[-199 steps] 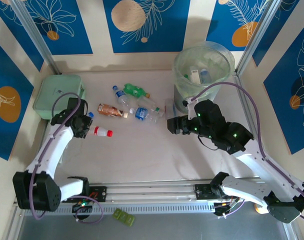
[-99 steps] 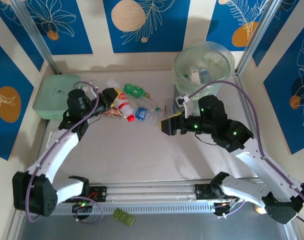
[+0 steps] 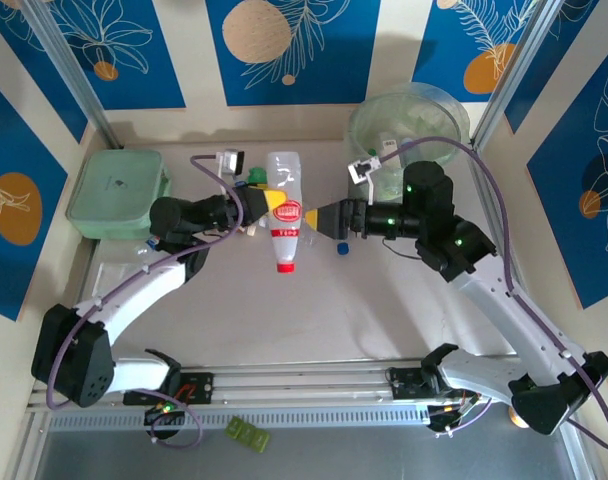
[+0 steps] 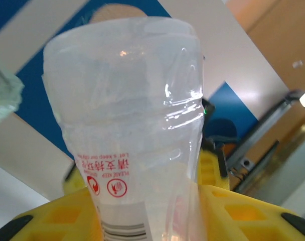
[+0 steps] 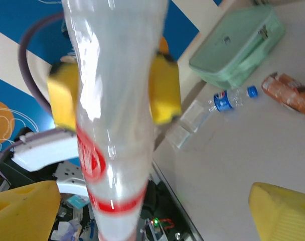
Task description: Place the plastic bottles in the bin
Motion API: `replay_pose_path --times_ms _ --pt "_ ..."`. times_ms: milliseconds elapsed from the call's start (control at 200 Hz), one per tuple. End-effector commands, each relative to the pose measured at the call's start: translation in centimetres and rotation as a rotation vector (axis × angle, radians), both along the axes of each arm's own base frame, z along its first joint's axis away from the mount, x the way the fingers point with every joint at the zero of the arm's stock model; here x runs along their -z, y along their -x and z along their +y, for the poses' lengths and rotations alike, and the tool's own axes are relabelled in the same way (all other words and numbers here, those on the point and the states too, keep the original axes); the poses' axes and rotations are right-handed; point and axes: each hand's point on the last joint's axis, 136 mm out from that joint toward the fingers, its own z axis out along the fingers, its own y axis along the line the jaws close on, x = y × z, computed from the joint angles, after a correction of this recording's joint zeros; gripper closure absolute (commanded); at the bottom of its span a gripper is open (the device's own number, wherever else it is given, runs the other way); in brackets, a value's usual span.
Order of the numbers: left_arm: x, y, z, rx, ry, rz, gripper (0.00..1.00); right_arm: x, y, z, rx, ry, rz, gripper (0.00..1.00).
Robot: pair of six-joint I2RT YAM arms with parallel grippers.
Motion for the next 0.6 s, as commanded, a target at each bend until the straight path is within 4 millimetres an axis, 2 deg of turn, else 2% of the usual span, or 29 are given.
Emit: replay_pose_path --times_ms 0,130,240,450,595 --pt "-1.9 3.2 0.0 0.057 0.016 -0.164 0.57 -3.6 -0.1 0.3 -0.027 -0.05 -0.073 0.02" --pt "-1.6 4.2 -1.0 0.096 -0.005 -0.166 0.58 -5.1 -1.2 0.7 -0.032 -0.075 -0.085 0.02" --pt "-1.3 4.3 -1.5 0.105 -0.017 -0.16 0.59 -5.7 -1.3 1.6 -0.068 -0.095 -0.08 0.09" --pt "-1.3 4.3 -1.8 0.114 -0.018 -0.15 0.6 -5.0 -0.9 2.4 -0.073 -0.075 -0.082 0.22" --pt "-1.3 4.4 -2.2 0.134 -0.017 -0.143 0.59 -4.4 -1.0 2.3 -0.062 -0.077 -0.072 0.39"
